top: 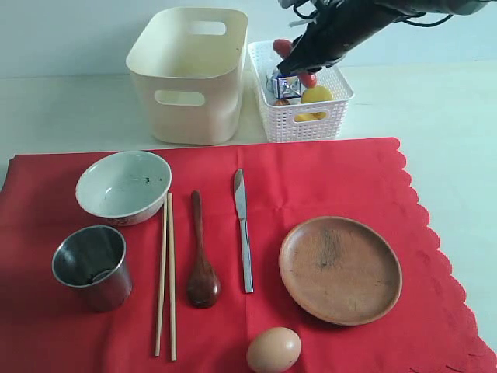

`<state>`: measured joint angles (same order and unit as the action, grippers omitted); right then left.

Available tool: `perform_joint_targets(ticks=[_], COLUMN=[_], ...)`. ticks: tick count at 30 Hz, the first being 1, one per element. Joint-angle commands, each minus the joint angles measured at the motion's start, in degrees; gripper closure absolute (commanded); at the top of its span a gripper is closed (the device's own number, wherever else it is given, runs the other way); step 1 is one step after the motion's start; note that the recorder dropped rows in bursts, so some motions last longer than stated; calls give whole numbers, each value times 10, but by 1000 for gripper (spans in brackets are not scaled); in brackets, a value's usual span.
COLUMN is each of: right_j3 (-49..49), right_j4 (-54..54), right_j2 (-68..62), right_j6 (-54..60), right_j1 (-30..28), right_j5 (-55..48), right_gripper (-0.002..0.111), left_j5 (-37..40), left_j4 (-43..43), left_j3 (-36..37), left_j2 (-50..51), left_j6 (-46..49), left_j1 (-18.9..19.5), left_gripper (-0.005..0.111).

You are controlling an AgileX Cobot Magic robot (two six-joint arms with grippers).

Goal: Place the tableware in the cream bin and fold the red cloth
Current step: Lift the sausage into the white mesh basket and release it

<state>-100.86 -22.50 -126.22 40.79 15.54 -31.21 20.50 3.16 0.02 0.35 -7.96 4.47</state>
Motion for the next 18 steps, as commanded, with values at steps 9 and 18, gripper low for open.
perform_joint_targets(ticks=[9,18], right_j3=[0,0], right_j4=[-6,-6], right_j2=[-36,-36], right_j6=[-40,-41], right_j1=[-2,-2], right_j5=[-26,-33], right_gripper=[108,71], left_j5=[-3,-3], left_j4=[3,3], left_j3=[0,0], left_j2=[-3,-3], left_j6=[3,3], left_j1=[1,1], left_gripper=[45,45])
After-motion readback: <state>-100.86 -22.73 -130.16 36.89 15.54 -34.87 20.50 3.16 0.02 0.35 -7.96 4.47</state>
